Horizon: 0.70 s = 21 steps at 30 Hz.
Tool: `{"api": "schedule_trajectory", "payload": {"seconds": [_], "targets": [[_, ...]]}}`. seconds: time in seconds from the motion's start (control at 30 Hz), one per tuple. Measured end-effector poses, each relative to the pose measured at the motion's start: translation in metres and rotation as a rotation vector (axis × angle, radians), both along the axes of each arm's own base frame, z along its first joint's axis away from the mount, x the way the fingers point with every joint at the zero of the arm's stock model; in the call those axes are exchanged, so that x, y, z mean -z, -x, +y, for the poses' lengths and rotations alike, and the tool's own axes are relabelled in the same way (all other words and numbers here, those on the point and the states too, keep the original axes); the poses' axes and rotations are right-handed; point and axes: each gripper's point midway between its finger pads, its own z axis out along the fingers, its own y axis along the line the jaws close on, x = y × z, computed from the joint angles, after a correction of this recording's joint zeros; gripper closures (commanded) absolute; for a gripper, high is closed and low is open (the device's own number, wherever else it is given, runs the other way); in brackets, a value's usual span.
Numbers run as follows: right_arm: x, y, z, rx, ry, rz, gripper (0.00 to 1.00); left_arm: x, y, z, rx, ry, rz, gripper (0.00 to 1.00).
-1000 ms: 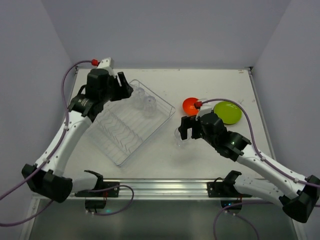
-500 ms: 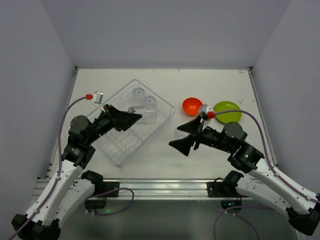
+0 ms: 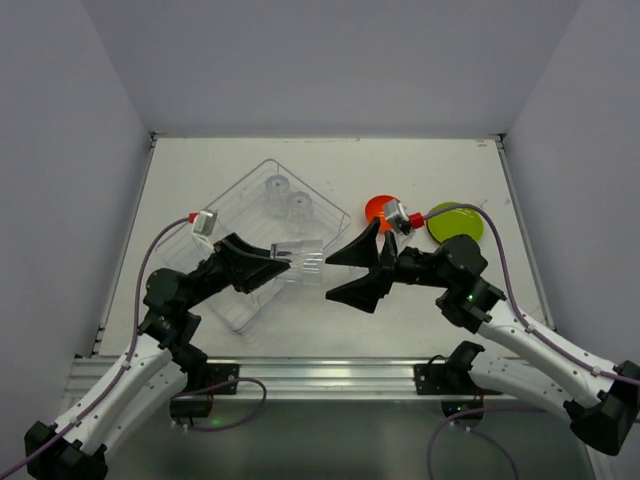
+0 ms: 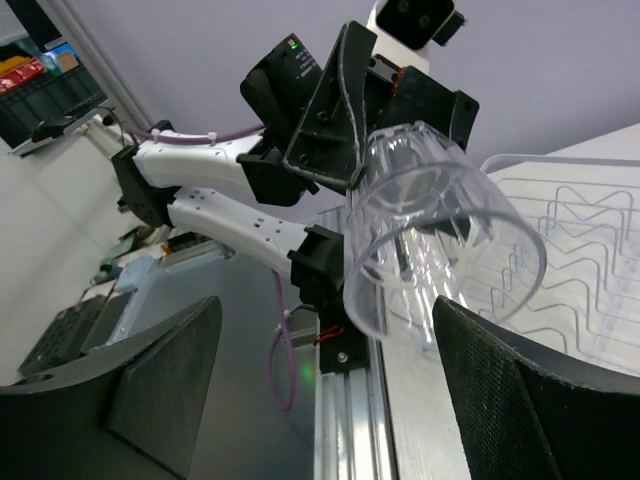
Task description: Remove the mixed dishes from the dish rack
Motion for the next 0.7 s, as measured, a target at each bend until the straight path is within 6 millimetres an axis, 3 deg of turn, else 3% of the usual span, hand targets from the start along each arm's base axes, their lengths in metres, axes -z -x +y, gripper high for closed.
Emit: {"api": "schedule_trajectory", "payload": {"seconds": [0.13, 0.27, 0.3, 0.37, 0.4, 0.47, 0.6, 0.63, 0.67, 0.7], "targets": [[0.003, -0.003, 0.015, -0.064, 0.005, 0.037, 0.19, 0.009, 0.004, -0.007, 0.027, 0.01, 0.037, 1.0], [0.0, -0.009, 0.028, -0.102, 0.001, 0.059, 0.33, 0.008, 0.004, -0.009, 0.032, 0.022, 0.042, 1.0], [0.0, -0.011, 0.031, -0.107, -0.002, 0.063, 0.45, 0.007, 0.004, -0.009, 0.031, 0.025, 0.04, 1.0], [0.0, -0.012, 0.034, -0.116, -0.006, 0.071, 0.58, 0.006, 0.002, -0.009, 0.028, 0.028, 0.04, 1.0], [0.001, -0.012, 0.036, -0.125, -0.006, 0.076, 0.77, 0.006, 0.002, -0.01, 0.027, 0.029, 0.041, 1.0], [0.002, -0.012, 0.038, -0.138, -0.006, 0.081, 1.0, 0.004, 0.002, -0.009, 0.024, 0.037, 0.037, 1.0], [-0.001, -0.012, 0.037, -0.137, -0.018, 0.117, 1.0, 0.002, 0.0, -0.007, -0.008, 0.031, -0.018, 1.0], [0.0, -0.012, 0.037, -0.133, -0.018, 0.116, 1.0, 0.002, -0.001, -0.006, -0.015, 0.024, -0.024, 0.93], [0.002, -0.013, 0.036, -0.128, -0.017, 0.118, 1.0, 0.002, -0.002, -0.007, -0.021, 0.009, -0.027, 0.77], [0.003, -0.015, 0.035, -0.114, -0.02, 0.119, 1.0, 0.002, -0.003, -0.007, -0.03, -0.008, -0.035, 0.54]]}}
